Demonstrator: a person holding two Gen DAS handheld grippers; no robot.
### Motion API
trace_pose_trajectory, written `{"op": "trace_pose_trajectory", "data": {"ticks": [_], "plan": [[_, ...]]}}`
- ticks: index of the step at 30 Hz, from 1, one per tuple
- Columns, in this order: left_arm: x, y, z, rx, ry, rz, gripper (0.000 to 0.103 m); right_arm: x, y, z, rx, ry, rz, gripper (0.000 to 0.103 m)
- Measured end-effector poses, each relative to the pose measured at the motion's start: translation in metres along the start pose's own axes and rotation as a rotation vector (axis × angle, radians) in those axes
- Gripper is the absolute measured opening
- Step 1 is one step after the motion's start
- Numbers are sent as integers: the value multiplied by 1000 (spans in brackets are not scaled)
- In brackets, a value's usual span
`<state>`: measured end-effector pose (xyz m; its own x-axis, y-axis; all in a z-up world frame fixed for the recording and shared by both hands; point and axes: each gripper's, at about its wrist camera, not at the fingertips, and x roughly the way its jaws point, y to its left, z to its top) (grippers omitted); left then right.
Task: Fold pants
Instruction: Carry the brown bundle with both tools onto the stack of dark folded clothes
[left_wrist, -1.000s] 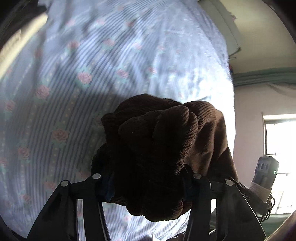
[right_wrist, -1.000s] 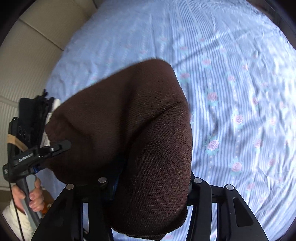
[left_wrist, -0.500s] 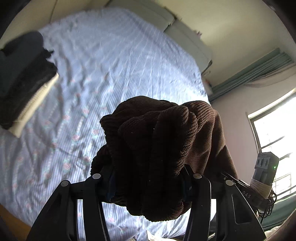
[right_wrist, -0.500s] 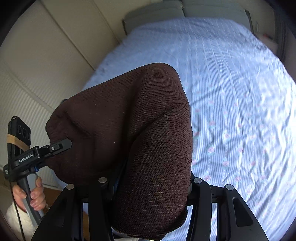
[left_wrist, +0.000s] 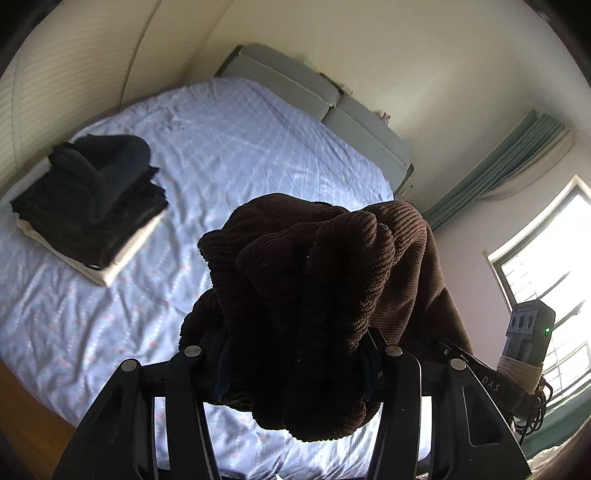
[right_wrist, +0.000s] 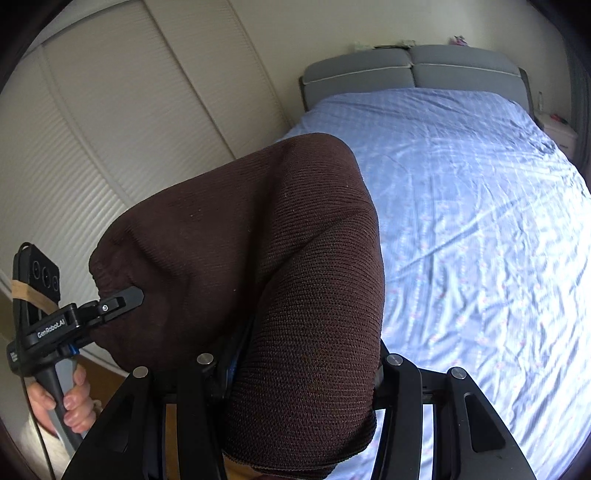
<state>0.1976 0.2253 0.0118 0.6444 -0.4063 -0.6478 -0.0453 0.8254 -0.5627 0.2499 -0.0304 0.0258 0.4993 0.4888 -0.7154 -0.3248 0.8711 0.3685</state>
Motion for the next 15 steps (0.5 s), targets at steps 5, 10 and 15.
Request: {"op": "trace_pose_trajectory", "data": {"ticks": [5,10,15], "plan": [[-31,45,17,19,-30,-27,51,17,55,2,-5,-26,-13,49],[-58,106,55,43,0,-74,51,36,119,-7,48,-48,-43,49],[-82,153,79,33,5,-75,51,58,165,-3,44,-36,-26,49]]}}
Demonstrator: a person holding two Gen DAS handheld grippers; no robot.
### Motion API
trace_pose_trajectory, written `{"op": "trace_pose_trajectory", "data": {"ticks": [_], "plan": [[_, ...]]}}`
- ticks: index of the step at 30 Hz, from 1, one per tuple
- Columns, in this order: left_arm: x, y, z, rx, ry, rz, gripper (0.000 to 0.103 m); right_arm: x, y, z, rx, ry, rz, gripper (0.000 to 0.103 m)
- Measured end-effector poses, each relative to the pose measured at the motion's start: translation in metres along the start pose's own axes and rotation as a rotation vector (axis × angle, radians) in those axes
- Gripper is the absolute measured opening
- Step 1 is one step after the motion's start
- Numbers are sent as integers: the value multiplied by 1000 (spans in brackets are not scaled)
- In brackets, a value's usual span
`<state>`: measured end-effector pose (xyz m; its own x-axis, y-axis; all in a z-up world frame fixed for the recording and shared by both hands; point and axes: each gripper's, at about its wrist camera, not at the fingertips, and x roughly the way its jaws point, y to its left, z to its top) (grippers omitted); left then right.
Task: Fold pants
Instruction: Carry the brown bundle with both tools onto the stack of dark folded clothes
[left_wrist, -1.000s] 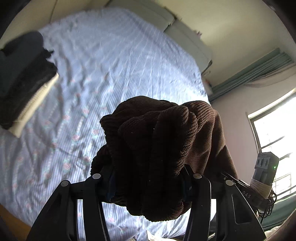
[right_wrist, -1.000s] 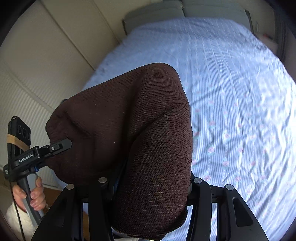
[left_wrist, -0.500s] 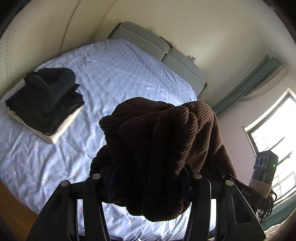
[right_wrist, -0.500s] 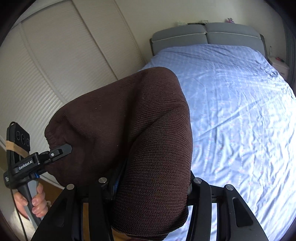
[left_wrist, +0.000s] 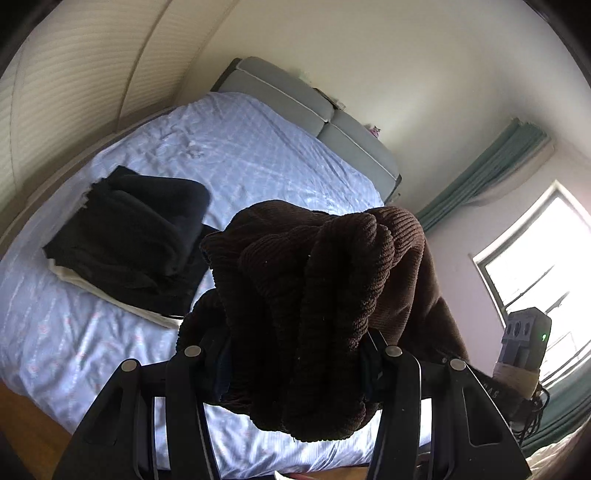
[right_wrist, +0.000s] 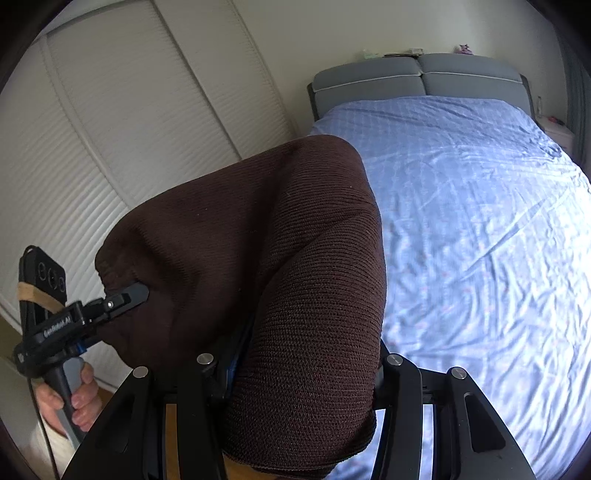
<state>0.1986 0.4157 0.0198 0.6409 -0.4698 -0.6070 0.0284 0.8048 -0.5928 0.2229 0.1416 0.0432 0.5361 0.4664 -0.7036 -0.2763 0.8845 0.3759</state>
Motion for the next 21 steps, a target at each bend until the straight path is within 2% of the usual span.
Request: {"op": "trace_pose_trajectory", "data": {"ticks": [4,7,8,10,17,21], "plan": [[-15,30,10,-33,-14,10,51,11,21,4,-41,8,35,49],[-23,47,15,-85,-31,42,51,30,27,18,-54,29,69,49],[-25,51,17,-87,-31,45,51,43,25,31,-50,31,76,49],[-28,61,24,-84,-35,47,51,48,31,34,-64,32,85,49],[-28,102,57,-94,-52,25,51,66,69,40,-83,39,69,49],[-16,138,97,-90,-9,-16,51,89,93,51,-34,23,40,49]]}}
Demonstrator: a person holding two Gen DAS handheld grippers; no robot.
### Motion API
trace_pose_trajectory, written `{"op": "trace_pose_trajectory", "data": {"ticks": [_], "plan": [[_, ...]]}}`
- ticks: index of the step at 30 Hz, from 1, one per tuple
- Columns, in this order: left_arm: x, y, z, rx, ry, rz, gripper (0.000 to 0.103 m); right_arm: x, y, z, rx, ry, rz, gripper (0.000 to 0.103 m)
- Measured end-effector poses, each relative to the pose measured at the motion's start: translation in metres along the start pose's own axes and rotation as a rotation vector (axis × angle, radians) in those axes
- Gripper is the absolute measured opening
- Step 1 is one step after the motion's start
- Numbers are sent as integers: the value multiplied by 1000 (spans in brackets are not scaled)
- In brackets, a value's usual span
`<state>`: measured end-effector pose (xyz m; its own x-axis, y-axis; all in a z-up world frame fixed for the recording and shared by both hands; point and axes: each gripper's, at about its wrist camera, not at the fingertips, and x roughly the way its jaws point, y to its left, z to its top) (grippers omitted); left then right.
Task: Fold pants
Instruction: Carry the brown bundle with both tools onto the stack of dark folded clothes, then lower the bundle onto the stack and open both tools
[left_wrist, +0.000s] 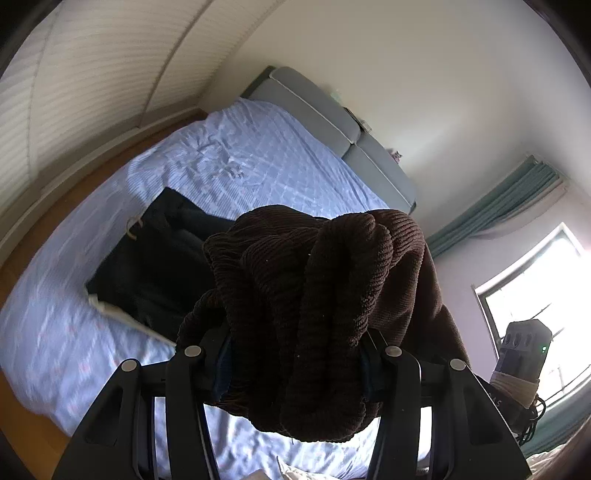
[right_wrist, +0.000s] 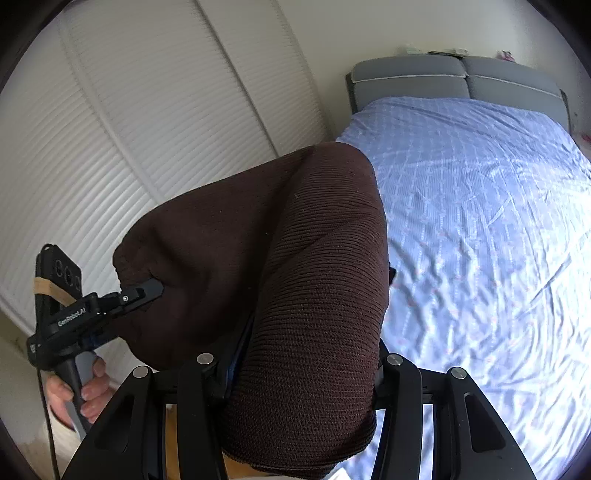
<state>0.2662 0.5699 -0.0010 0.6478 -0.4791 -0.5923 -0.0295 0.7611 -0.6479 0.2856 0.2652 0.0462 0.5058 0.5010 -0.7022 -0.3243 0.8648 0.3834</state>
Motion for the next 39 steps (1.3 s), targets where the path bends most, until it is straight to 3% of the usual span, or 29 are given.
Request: {"op": "trace_pose_trajectory", "data": {"ticks": [8,16,23,27,33,39], "plan": [[61,64,109,60,138,-70,51,73,17,35,127,-55,-53,49],[145,117,178,61,295,-91,51,154,3,62,246,0,-129,49],[214,175,171,-6,454,-41,53,209,-26,40,357,110,-177,50],[234,188,159,14,520,-23,61,222,-36,30,345,138,-194,55],[250,196,151,86,561,22,73,255,-67,27,437,182,-133,59],[263,218,142,41,587,34,87,274,-75,19,422,212,-120,62]]}}
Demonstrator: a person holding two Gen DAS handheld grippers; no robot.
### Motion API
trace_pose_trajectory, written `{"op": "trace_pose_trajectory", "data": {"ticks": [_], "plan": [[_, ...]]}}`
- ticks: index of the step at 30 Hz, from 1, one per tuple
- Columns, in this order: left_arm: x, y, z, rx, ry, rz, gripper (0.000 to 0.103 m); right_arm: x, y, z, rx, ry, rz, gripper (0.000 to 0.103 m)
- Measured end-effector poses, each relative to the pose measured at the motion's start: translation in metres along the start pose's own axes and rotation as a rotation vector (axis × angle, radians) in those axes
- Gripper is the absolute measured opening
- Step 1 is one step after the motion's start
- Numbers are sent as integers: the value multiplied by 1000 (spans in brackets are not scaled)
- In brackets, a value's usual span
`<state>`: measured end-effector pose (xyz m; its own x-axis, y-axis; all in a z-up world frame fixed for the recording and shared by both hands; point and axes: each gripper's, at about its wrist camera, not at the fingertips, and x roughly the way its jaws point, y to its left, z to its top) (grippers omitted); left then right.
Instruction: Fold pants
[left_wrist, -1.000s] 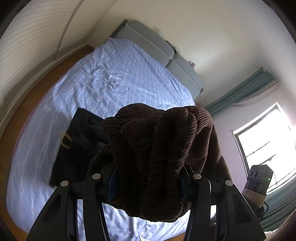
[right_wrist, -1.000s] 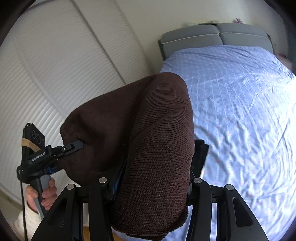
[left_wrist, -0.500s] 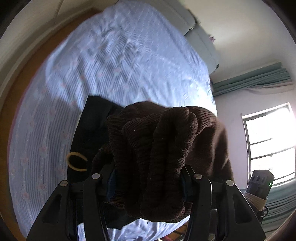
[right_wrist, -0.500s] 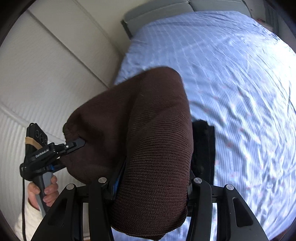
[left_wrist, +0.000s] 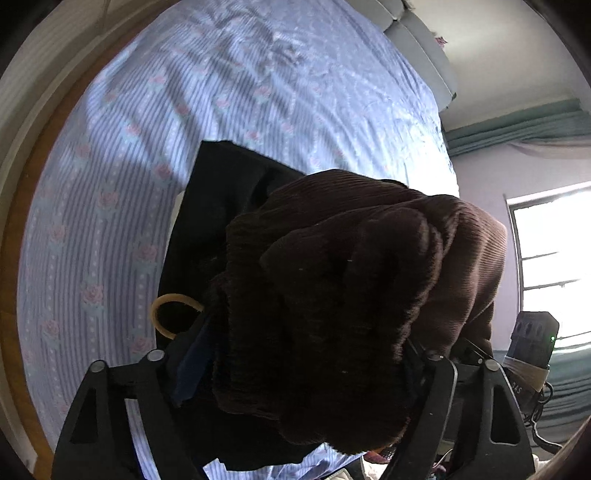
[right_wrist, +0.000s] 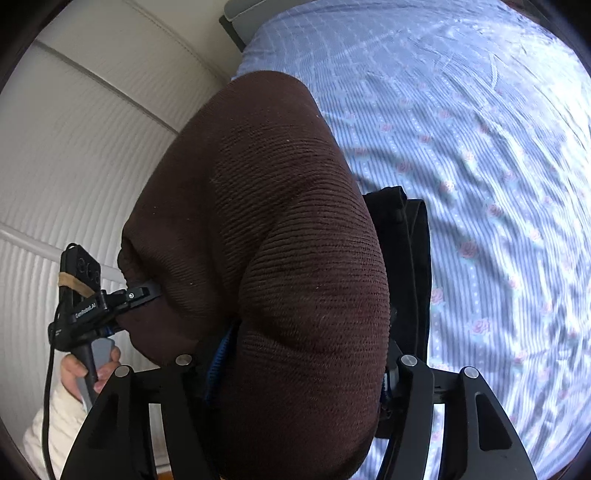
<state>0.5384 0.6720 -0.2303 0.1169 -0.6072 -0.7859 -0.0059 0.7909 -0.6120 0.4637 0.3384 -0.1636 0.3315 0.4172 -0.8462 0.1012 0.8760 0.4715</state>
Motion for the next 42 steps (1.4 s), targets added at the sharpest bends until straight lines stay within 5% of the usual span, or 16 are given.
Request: {"op": "trace_pose_trajectory", "data": {"ticks": [6,14,22,29,42], "plan": [[2,7,-6,-42,8,-6,95,3,4,-3,-23,0,-34,72],[-45,-36,-28,66,-89,176,99,-29,22,-18,-94,-41,-59,80],[-114,-100,-86,187,-276,356,99,-108,40,-56,-208,-190,-98,83],[-136,-190,-155,357,-415,488,100,-195,13,-89,-159,-326,-185,90],[-102,-362,-266,440,-519,398,103,-340,-87,-142,-149,-472,-288,94]]}}
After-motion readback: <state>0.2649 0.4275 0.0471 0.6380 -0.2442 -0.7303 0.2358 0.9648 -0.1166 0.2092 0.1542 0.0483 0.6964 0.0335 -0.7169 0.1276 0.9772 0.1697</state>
